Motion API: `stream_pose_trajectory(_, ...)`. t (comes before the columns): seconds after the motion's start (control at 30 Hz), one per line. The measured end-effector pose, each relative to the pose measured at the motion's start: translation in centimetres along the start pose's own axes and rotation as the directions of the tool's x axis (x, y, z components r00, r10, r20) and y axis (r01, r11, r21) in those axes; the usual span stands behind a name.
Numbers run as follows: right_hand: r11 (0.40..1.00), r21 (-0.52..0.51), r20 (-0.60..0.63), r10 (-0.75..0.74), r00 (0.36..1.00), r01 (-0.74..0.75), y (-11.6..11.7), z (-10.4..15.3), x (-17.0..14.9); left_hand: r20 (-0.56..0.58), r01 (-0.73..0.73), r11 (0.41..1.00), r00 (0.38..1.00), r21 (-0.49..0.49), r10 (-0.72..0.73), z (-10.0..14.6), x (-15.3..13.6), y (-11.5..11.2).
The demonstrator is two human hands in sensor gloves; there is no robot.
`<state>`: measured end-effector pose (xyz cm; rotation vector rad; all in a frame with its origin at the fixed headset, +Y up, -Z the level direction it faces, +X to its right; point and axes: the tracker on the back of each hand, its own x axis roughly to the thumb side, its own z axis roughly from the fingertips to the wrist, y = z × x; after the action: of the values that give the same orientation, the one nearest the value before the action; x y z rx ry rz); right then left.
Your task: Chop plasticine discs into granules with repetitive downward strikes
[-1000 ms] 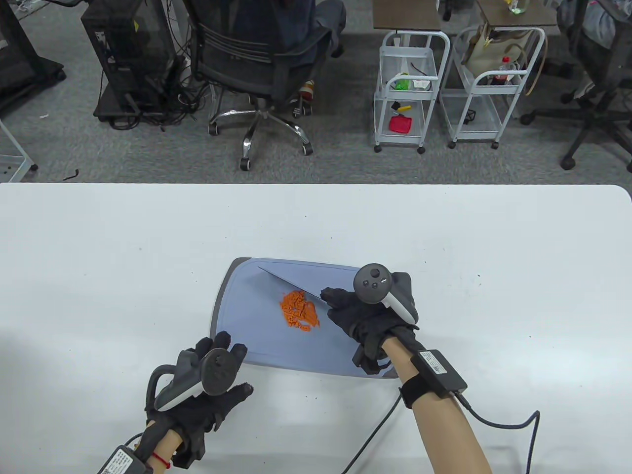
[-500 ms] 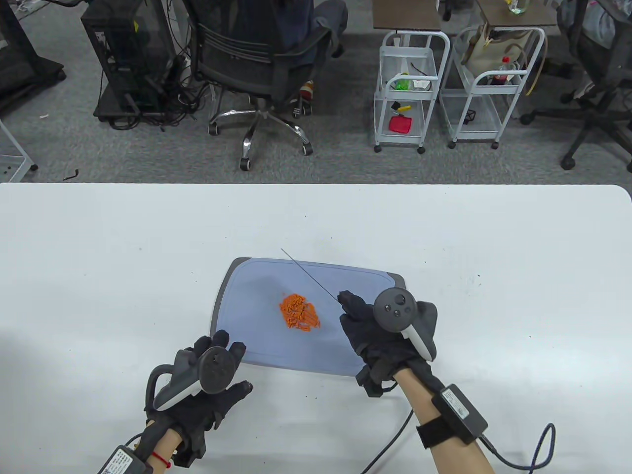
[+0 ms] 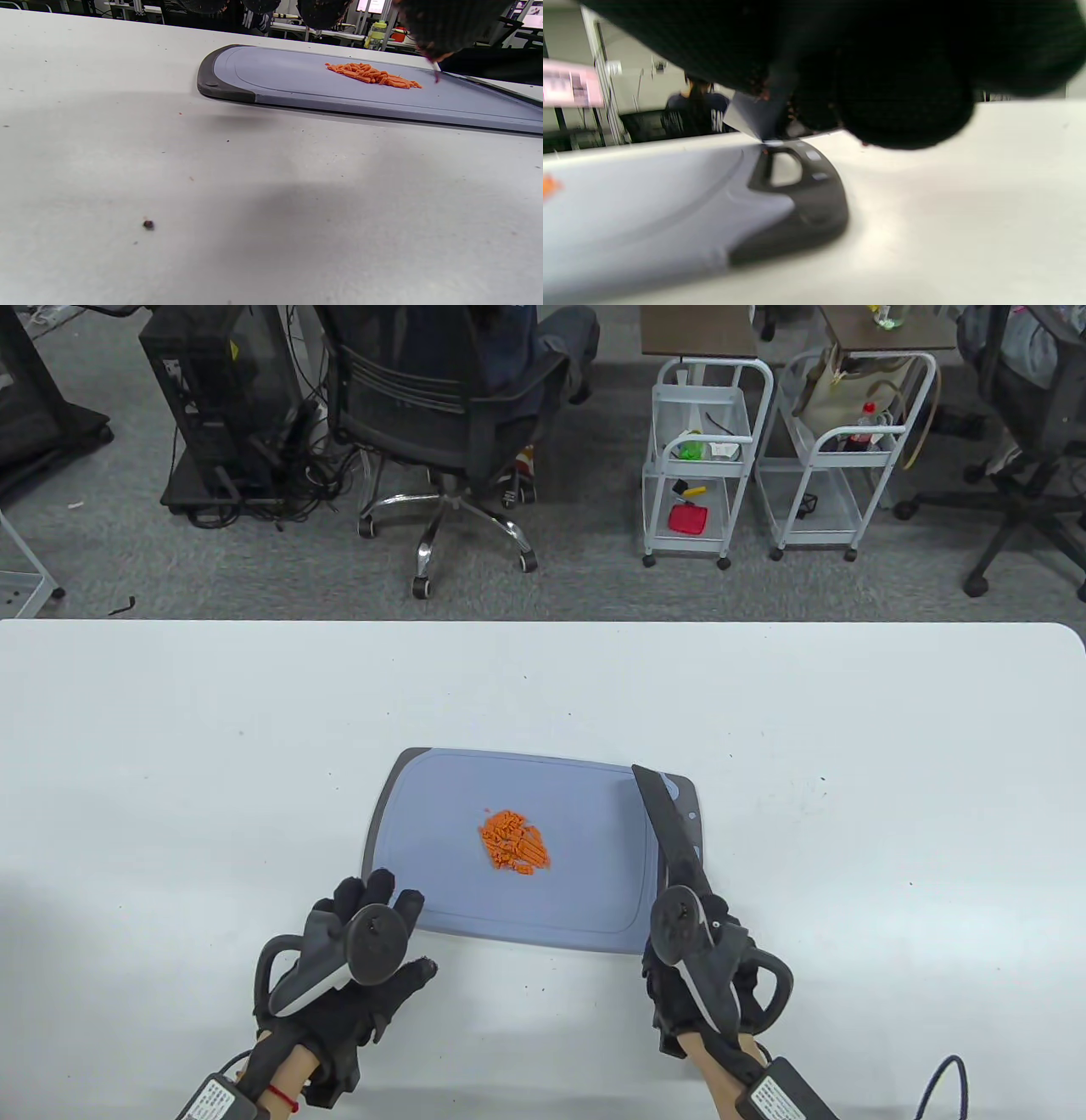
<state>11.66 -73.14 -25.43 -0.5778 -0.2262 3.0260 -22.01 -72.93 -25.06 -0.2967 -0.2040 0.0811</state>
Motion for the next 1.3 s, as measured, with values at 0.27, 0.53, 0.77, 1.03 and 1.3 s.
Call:
stream_pose_trajectory(0.27,0.993,0.105,0.07,0.052,0.996,-0.059,1.6,0.1,1.8,0.0,0.019,1.0,1.0,-0.016,-0.019,-0.1,0.3,-0.3)
stream_pose_trajectory(0.53,0.986,0.141,0.124,0.071,0.99,-0.089,2.0,-0.6,2.1,0.027,0.025,1.0,0.999,0.009,-0.025,0.5,0.9,0.1)
stream_pose_trajectory(0.77,0.995,0.058,0.124,-0.086,0.989,0.079,-0.5,-0.3,0.8,0.032,0.012,0.999,0.999,0.033,-0.013,0.6,0.9,0.3)
stream_pose_trajectory(1.03,0.919,0.076,0.245,-0.393,0.886,0.386,-2.0,0.4,-0.4,0.069,-0.033,0.983,0.997,0.18,0.021,0.9,0.6,1.1)
stream_pose_trajectory(1.3,0.931,0.139,0.332,-0.365,0.87,0.337,-0.6,1.0,0.7,0.062,-0.035,0.967,0.998,0.251,0.02,1.1,0.1,1.3)
